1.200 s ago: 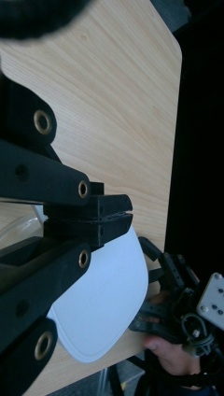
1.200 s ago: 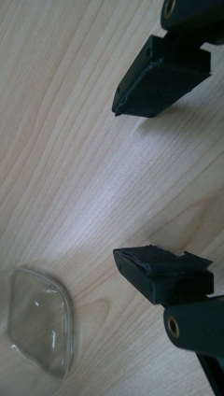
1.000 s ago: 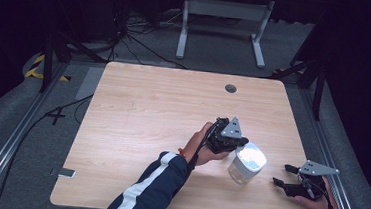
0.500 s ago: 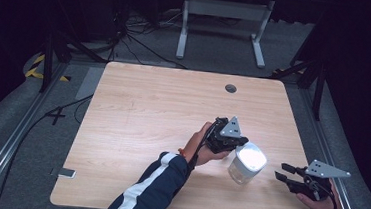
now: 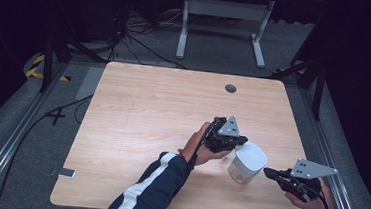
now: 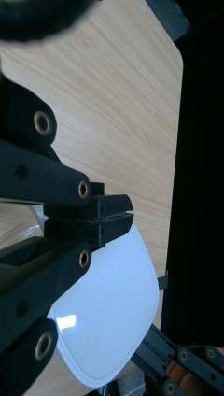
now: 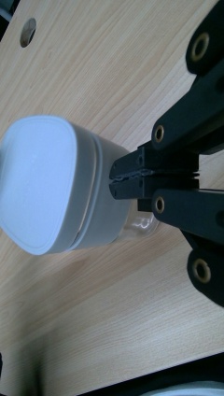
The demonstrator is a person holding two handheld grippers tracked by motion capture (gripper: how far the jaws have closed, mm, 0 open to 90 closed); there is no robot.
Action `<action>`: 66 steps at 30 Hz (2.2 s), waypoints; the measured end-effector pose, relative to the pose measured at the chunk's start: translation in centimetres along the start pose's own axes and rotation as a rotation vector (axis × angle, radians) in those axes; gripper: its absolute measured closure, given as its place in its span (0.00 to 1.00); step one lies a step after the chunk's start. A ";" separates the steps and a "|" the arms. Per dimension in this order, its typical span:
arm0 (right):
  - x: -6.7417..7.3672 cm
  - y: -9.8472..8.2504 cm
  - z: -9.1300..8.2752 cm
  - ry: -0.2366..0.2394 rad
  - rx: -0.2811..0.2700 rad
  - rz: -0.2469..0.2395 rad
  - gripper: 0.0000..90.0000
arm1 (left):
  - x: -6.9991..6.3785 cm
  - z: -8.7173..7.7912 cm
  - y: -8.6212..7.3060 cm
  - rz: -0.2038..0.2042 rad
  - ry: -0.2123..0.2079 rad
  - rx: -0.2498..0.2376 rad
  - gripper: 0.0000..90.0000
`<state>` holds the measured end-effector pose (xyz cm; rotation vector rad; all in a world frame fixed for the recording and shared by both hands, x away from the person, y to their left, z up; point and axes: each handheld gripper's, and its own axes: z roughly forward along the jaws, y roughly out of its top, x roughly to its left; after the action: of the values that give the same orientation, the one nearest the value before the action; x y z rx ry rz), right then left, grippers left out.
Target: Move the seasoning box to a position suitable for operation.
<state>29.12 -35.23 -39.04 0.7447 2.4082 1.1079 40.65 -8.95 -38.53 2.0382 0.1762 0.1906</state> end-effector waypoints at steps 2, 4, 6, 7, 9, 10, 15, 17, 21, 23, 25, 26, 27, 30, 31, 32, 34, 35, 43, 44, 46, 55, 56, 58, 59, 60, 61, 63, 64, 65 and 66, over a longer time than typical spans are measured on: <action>0.0 0.2 0.2 0.003 0.015 -0.004 1.00 | 0.0 0.0 0.0 0.006 0.004 0.002 1.00; 0.0 0.2 0.3 0.005 0.023 0.002 1.00 | 0.1 0.0 0.0 0.006 0.002 -0.001 1.00; 0.1 0.3 0.3 0.003 0.027 -0.001 1.00 | 0.1 0.0 0.0 0.005 -0.001 -0.005 1.00; 0.1 0.3 0.3 0.002 0.025 0.001 1.00 | 0.1 0.0 -0.1 0.003 -0.001 -0.008 1.00; 0.1 0.5 0.1 -0.002 0.013 0.009 1.00 | 0.0 0.0 -0.1 0.002 0.003 -0.008 1.00; 0.1 0.6 0.0 -0.001 0.017 0.009 1.00 | 0.0 0.0 -0.1 0.002 0.003 -0.008 1.00; 0.0 0.9 -0.2 -0.016 0.006 0.009 1.00 | 0.0 0.0 -0.1 -0.001 0.003 -0.009 1.00; 0.0 1.1 -0.3 -0.019 0.000 0.007 1.00 | 0.0 0.0 -0.2 0.002 0.011 -0.008 1.00; 0.0 1.7 -0.3 -0.020 -0.013 0.000 1.00 | 0.1 -0.1 -0.3 -0.010 0.013 -0.003 1.00; 0.1 1.9 -0.2 -0.021 -0.014 -0.008 1.00 | 0.2 -0.1 -0.4 -0.008 0.018 -0.008 1.00; 0.1 2.1 -0.2 -0.023 -0.018 -0.010 1.00 | 0.3 -0.1 -0.4 0.001 0.018 -0.008 1.00; 0.1 2.2 -0.2 -0.020 -0.015 -0.011 1.00 | 0.3 -0.1 -0.4 0.003 0.019 -0.006 1.00; 0.1 2.3 -0.1 -0.022 -0.016 -0.014 1.00 | 0.3 -0.1 -0.4 0.010 0.022 -0.002 1.00; 0.1 2.7 -0.1 -0.025 -0.026 -0.016 1.00 | 0.1 -0.1 -0.4 0.008 0.028 0.001 1.00; 0.1 2.8 -0.1 -0.026 -0.026 -0.020 1.00 | 0.1 -0.2 -0.5 0.006 0.029 0.001 1.00; 0.0 3.0 -0.1 -0.025 -0.028 -0.020 1.00 | 0.2 -0.2 -0.5 0.012 0.031 0.010 0.99; 0.0 3.3 0.0 -0.029 -0.039 -0.021 1.00 | 0.3 -0.4 -0.5 0.015 0.042 0.013 0.99; 0.0 3.5 0.1 -0.033 -0.046 -0.022 1.00 | 0.4 -0.6 -0.6 0.009 0.044 0.014 0.98; 0.3 4.6 0.3 -0.040 -0.065 -0.039 1.00 | 0.5 -2.8 -1.3 0.010 0.077 0.027 0.95; 0.3 4.6 0.3 -0.040 -0.065 -0.039 1.00 | 0.5 -3.6 -1.6 0.015 0.083 0.039 0.95; 0.3 4.9 0.4 -0.044 -0.065 -0.051 1.00 | 0.6 -4.7 -2.5 0.012 0.095 0.064 0.95; 0.3 5.8 0.8 -0.054 -0.079 -0.059 1.00 | 1.1 -10.0 -7.1 -0.025 0.173 0.139 0.95; 0.3 5.9 0.8 -0.054 -0.079 -0.063 1.00 | 1.0 -10.6 -7.7 -0.034 0.182 0.153 0.95; 0.3 6.1 0.8 -0.055 -0.083 -0.064 1.00 | 0.8 -11.9 -8.7 -0.037 0.198 0.178 0.94; 0.3 6.2 0.8 -0.055 -0.084 -0.062 1.00 | 0.6 -12.8 -9.4 -0.050 0.212 0.184 0.94; 0.2 6.2 0.8 -0.057 -0.088 -0.065 1.00 | 0.6 -13.5 -10.0 -0.055 0.217 0.195 0.94; 0.2 6.3 0.8 -0.060 -0.089 -0.061 1.00 | 0.5 -14.0 -10.4 -0.062 0.229 0.197 0.94; 0.1 6.4 0.8 -0.059 -0.090 -0.060 1.00 | 0.4 -15.3 -11.4 -0.088 0.248 0.201 0.93; 0.1 6.5 0.8 -0.063 -0.090 -0.060 1.00 | 0.3 -15.9 -11.9 -0.102 0.259 0.205 0.93; 0.0 6.5 0.9 -0.064 -0.093 -0.061 1.00 | 0.3 -16.5 -12.4 -0.110 0.270 0.212 0.93; 0.0 6.6 0.9 -0.064 -0.093 -0.061 1.00 | 0.3 -17.3 -12.9 -0.119 0.281 0.218 0.92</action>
<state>31.62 -31.10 -34.45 0.6613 2.2946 1.1453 36.71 11.96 -42.18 2.2024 0.5120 0.3976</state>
